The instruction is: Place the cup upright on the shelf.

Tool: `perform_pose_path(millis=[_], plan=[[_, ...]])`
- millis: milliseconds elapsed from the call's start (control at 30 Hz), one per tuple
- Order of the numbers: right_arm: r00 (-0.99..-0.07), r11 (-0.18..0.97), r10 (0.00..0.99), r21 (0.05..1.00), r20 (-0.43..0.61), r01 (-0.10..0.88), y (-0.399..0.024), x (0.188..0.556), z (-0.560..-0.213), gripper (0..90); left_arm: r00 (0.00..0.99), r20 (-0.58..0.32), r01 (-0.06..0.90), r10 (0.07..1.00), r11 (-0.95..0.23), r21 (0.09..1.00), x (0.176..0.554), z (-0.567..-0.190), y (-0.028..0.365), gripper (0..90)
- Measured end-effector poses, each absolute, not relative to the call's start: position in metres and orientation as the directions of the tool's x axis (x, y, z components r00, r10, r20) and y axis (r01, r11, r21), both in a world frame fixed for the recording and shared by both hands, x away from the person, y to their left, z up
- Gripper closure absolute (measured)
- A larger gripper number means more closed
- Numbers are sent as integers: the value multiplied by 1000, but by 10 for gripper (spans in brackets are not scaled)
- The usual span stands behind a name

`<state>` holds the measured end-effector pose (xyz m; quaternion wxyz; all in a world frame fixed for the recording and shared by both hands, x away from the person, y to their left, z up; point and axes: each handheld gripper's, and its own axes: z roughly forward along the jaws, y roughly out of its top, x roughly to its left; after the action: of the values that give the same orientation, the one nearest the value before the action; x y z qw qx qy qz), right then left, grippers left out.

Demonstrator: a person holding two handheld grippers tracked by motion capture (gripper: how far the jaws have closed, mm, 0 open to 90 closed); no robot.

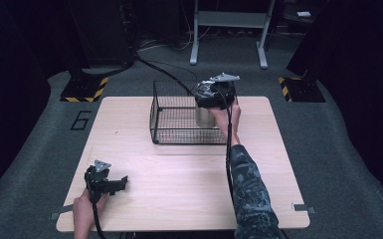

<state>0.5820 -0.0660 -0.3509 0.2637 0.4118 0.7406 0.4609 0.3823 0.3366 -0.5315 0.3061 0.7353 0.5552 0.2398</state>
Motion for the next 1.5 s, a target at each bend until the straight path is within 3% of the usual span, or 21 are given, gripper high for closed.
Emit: perform_pose_path(millis=[1500], plan=[[-523, 241, 850, 841, 58, 484, -37, 608, -400, 35, 259, 4, 666, 966, -182, 723, 382, -532, 336, 1]])
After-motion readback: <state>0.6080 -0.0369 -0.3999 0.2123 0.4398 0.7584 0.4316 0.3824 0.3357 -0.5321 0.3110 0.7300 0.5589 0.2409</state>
